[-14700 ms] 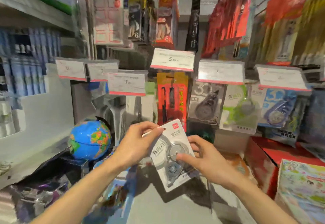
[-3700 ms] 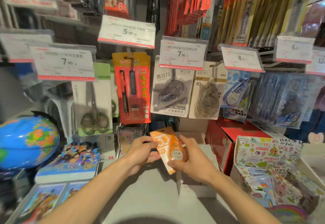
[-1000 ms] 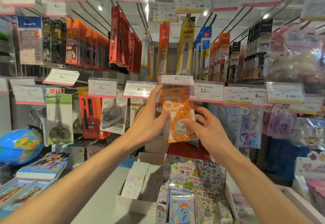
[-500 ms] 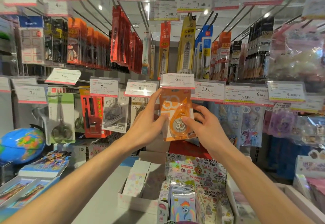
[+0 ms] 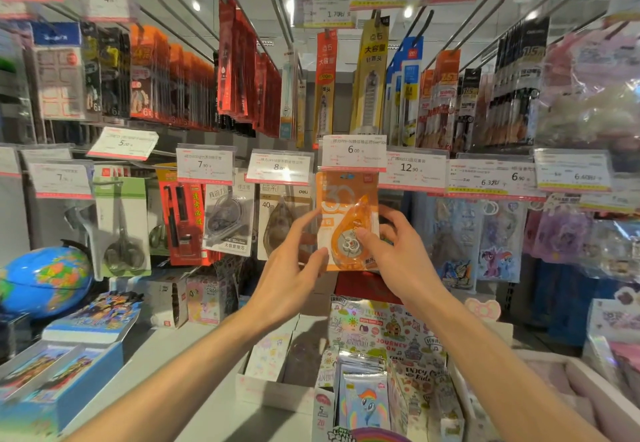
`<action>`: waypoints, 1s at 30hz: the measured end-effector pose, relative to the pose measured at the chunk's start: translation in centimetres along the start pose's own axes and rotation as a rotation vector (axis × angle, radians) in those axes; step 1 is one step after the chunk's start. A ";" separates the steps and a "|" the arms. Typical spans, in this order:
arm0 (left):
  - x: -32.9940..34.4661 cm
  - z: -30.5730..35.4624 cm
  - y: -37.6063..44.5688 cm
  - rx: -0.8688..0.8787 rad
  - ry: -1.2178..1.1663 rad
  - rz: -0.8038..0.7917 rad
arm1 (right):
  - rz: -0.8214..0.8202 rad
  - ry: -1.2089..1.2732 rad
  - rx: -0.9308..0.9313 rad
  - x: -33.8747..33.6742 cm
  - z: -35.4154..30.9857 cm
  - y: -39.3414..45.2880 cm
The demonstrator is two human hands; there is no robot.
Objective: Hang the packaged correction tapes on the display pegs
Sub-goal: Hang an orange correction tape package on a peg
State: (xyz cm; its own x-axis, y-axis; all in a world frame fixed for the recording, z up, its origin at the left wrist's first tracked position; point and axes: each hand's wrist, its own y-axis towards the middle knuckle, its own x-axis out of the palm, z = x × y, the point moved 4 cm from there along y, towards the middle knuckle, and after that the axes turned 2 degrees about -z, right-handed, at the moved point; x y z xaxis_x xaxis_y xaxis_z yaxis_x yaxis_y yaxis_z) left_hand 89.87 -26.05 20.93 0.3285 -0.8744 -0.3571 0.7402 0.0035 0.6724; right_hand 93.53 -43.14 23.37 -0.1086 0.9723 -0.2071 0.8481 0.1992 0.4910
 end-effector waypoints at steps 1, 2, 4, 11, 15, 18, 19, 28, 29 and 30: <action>0.0 -0.2 0.4 0.009 0.009 0.011 | 0.008 -0.038 -0.017 0.1 0.1 -0.1; 0.0 -0.4 0.7 0.022 0.023 0.020 | 0.025 -0.093 -0.049 0.2 0.3 -0.2; 0.0 -0.8 1.4 0.042 0.060 0.034 | 0.074 -0.218 -0.143 0.2 0.6 -0.7; -0.2 -3.0 3.4 0.011 0.258 0.054 | 0.040 -0.432 -0.223 1.6 2.9 -0.1; 0.4 -4.2 4.7 -0.030 0.404 0.053 | 0.039 -0.445 -0.143 1.9 4.5 2.1; 0.8 -4.4 5.2 -0.065 0.481 0.038 | 0.031 -0.453 -0.115 2.1 5.1 3.1; 0.9 -4.3 5.3 -0.067 0.499 0.035 | 0.030 -0.454 -0.107 2.2 5.2 3.2; -0.1 -3.4 3.8 0.064 0.691 -0.011 | 0.067 -0.627 -0.106 1.6 4.4 2.4; -0.6 -3.4 3.5 0.090 0.741 0.002 | 0.083 -0.676 -0.143 1.4 4.3 2.2; -1.1 -3.4 3.2 0.128 0.798 0.018 | 0.108 -0.752 -0.195 1.3 4.0 1.9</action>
State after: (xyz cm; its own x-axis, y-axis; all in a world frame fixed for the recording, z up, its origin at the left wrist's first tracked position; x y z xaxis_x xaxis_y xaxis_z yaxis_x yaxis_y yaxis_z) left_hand 93.92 -23.44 21.26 0.6952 -0.2643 -0.6685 0.6739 -0.0839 0.7340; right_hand 97.07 -41.97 20.65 0.4091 0.6577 -0.6326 0.7198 0.1936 0.6667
